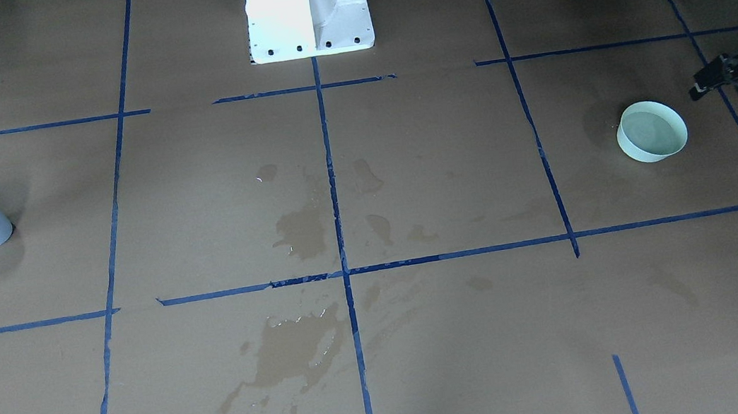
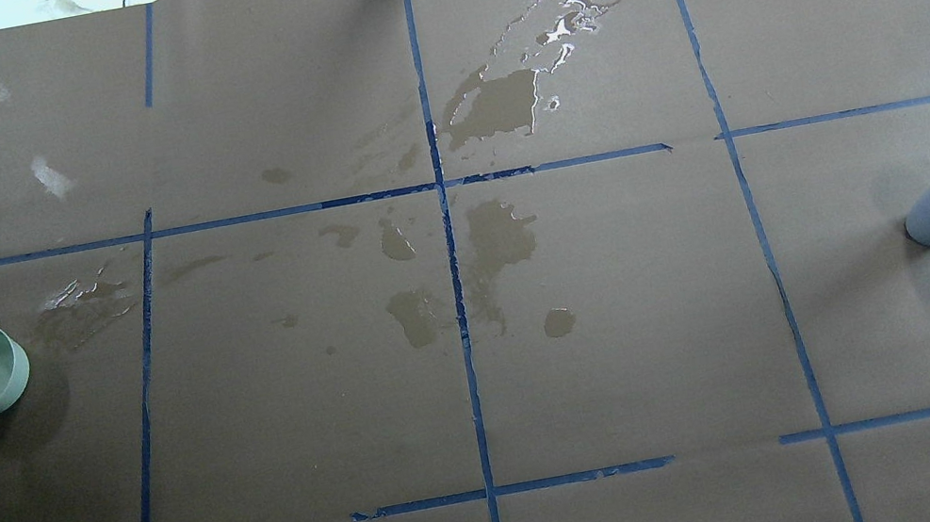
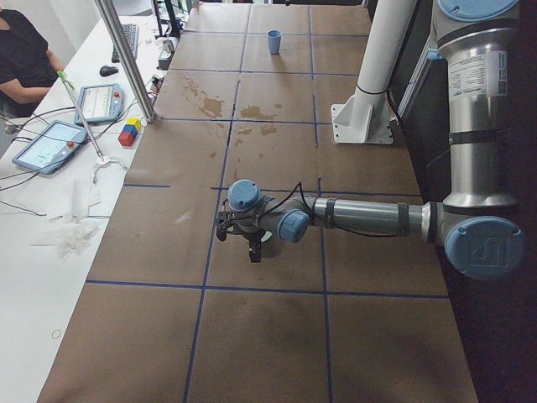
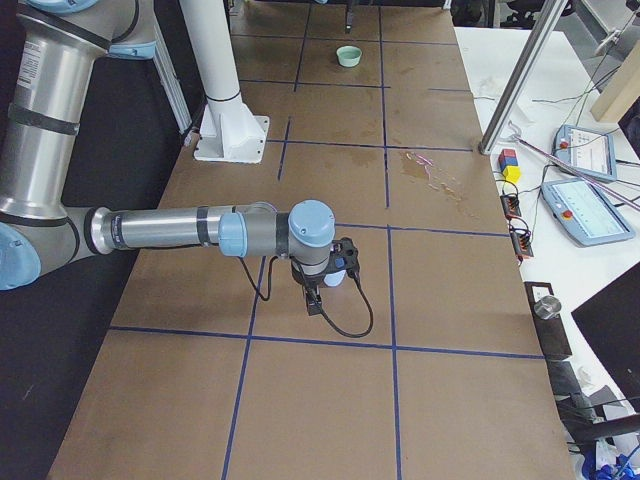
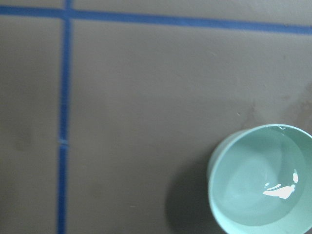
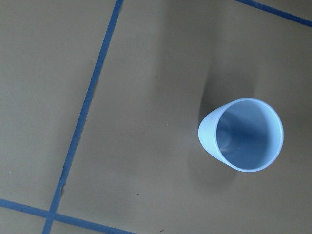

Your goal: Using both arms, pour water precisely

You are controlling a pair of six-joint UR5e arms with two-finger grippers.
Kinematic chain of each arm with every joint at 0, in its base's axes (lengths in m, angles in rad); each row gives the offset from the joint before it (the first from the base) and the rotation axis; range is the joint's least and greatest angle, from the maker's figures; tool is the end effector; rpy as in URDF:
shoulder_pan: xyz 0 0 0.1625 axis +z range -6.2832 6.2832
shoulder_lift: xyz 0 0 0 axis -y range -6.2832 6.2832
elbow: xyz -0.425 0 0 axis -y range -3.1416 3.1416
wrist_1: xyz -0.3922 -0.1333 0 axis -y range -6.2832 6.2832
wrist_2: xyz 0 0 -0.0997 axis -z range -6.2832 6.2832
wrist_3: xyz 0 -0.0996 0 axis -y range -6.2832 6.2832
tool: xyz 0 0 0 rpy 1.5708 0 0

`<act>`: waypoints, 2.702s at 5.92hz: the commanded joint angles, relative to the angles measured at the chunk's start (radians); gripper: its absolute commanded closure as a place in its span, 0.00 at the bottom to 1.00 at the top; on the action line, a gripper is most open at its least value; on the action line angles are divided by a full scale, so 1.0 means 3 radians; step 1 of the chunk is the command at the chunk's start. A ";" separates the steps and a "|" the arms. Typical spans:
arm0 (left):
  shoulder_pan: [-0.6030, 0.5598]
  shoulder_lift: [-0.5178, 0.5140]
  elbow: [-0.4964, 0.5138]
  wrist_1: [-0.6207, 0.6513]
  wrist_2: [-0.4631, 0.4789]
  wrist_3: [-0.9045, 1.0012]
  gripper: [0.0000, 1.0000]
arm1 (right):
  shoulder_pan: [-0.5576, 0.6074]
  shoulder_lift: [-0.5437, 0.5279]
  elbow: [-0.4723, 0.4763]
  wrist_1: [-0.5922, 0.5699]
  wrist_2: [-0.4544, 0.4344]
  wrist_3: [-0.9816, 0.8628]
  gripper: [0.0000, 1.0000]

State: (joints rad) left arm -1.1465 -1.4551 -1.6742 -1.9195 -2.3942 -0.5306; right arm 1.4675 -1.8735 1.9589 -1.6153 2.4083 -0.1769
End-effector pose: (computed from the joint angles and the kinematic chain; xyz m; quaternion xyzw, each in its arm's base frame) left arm 0.1343 -0.4436 0.6205 -0.0450 0.4209 0.0189 0.9058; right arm 0.0212 -0.3706 0.5973 0.0336 -0.4056 -0.1358 0.9033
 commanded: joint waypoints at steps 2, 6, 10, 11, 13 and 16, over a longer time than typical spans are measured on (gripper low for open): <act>0.0201 -0.0216 0.0267 -0.0019 -0.0006 -0.0026 0.00 | -0.0003 0.0002 0.0000 0.0000 0.0026 0.0007 0.00; 0.0201 -0.0304 0.0457 -0.0019 -0.0012 -0.0026 0.36 | -0.0003 0.0002 0.0005 0.0005 0.0087 0.0007 0.00; 0.0293 -0.0319 0.0498 -0.0100 -0.0006 -0.0021 0.65 | -0.0003 0.0002 0.0015 0.0005 0.0087 0.0007 0.00; 0.0294 -0.0324 0.0523 -0.0131 -0.0006 -0.0021 0.87 | -0.0003 0.0002 0.0010 0.0005 0.0087 0.0007 0.00; 0.0294 -0.0405 0.0356 -0.0136 -0.0017 -0.0163 1.00 | -0.0003 0.0002 0.0020 0.0005 0.0087 0.0007 0.00; 0.0746 -0.1048 0.0064 -0.0116 0.0009 -0.1132 1.00 | -0.0019 0.0002 0.0005 0.0158 0.0087 0.0022 0.00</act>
State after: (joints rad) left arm -0.9797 -1.7030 -1.6375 -1.9557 -2.3962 -0.7743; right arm 1.4627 -1.8730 1.9614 -1.5740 2.4341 -0.1708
